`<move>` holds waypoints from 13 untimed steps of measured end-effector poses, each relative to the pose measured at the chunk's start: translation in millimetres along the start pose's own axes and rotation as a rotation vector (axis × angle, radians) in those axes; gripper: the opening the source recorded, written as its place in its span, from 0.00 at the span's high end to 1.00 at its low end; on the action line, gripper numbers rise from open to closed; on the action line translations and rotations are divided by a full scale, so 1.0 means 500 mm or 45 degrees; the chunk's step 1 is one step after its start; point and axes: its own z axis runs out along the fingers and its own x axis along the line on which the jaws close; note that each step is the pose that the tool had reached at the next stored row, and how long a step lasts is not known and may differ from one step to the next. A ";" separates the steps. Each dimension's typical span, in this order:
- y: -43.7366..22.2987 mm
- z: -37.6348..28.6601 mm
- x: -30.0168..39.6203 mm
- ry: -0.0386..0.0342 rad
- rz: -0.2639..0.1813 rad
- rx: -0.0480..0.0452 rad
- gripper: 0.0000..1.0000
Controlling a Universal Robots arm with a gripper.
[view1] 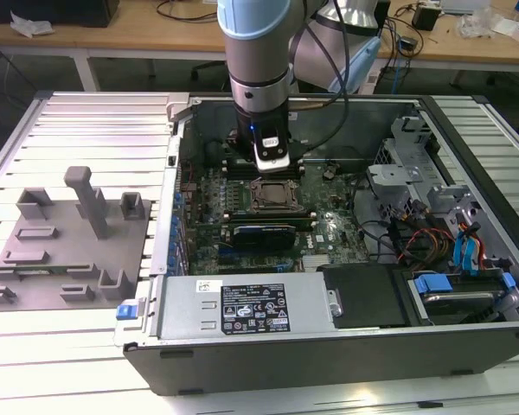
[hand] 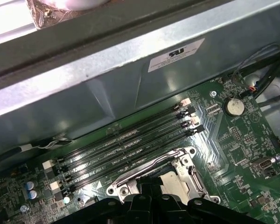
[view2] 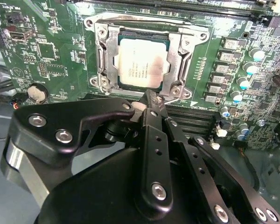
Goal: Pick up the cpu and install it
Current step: 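Install the first cpu locking lever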
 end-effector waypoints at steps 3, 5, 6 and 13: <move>0.002 0.002 0.001 -0.0003 0.001 0.000 0.89; 0.005 0.003 0.003 -0.0004 0.002 0.000 0.89; 0.007 0.003 0.004 -0.0006 0.003 0.000 0.89; 0.024 0.008 0.012 -0.0014 0.007 0.000 0.89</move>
